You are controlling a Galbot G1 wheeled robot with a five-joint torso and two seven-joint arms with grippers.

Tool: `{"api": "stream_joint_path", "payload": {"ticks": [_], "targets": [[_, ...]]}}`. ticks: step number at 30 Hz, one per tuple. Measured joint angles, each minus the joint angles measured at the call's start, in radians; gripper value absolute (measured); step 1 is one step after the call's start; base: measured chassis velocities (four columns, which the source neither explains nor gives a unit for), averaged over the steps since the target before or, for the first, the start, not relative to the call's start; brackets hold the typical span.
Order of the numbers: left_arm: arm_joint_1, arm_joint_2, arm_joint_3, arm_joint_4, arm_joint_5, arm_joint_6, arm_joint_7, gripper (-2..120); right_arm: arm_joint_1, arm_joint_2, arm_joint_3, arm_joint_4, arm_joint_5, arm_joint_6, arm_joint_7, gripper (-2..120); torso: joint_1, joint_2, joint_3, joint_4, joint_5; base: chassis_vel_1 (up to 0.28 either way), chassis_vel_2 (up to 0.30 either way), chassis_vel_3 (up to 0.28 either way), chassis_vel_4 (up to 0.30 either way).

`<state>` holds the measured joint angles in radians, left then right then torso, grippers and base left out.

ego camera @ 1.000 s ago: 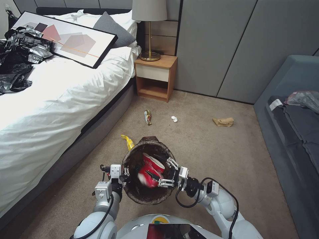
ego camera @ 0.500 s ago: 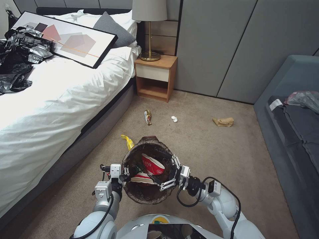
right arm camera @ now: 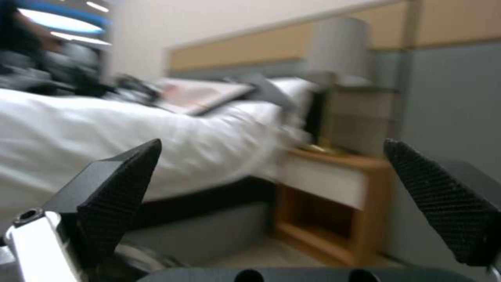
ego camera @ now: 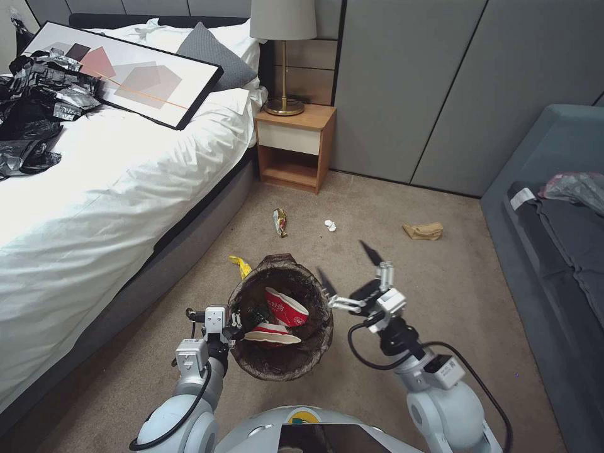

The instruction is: Pick up the trash bin, then pick up the garbage from the floor and place it into the trash bin.

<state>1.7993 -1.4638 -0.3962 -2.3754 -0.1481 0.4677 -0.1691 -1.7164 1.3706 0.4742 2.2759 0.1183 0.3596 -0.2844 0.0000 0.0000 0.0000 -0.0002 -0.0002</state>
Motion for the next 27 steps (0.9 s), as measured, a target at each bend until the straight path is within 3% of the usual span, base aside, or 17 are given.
{"api": "stream_joint_path", "payload": {"ticks": [1, 2, 4, 5, 7, 15, 27], "targets": [[-0.004, 0.002, -0.002, 0.0, 0.0, -0.002, 0.001, 0, -0.042, 0.025, 0.018, 0.015, -0.052, -0.026, 0.117, 100, 0.0, 0.0, 0.0, -0.0001, 0.0001, 0.0, 0.0, 0.0, 0.0], [-0.004, 0.002, -0.002, 0.0, 0.0, -0.002, 0.001, 0, -0.042, 0.025, 0.018, 0.015, -0.052, -0.026, 0.117, 100, 0.0, 0.0, 0.0, -0.0001, 0.0001, 0.0, 0.0, 0.0, 0.0], [-0.009, 0.003, -0.001, 0.002, -0.002, -0.006, 0.002, 0, -0.071, 0.062, 0.054, 0.022, -0.093, -0.07, 0.25, 100, 0.0, 0.0, 0.0, 0.0001, 0.0, 0.0, 0.0, 0.0, 0.0], [-0.009, 0.003, -0.001, 0.002, -0.002, -0.006, 0.002, 0, -0.071, 0.062, 0.054, 0.022, -0.093, -0.07, 0.25, 100, 0.0, 0.0, 0.0, 0.0001, 0.0, 0.0, 0.0, 0.0, 0.0], [-0.011, 0.005, -0.001, 0.003, -0.006, -0.009, 0.001, 0, -0.103, 0.094, 0.082, 0.021, -0.103, -0.089, 0.352, 100, 0.0, 0.0, 0.0, 0.0002, 0.0001, 0.0, 0.0, 0.0, 0.0], [-0.013, 0.007, -0.007, 0.003, -0.016, -0.009, 0.0, 0, -0.173, 0.131, 0.102, 0.012, -0.102, -0.061, 0.417, 100, 0.0, 0.0, 0.0, 0.0001, 0.0002, 0.0, 0.0, 0.0, 0.0], [-0.011, 0.002, -0.007, -0.003, -0.024, -0.011, -0.003, 0, -0.173, 0.184, 0.12, -0.03, -0.089, 0.078, 0.444, 100, 0.0, 0.0, 0.0, 0.0002, 0.0002, 0.0, 0.0, 0.0, 0.0]]}}
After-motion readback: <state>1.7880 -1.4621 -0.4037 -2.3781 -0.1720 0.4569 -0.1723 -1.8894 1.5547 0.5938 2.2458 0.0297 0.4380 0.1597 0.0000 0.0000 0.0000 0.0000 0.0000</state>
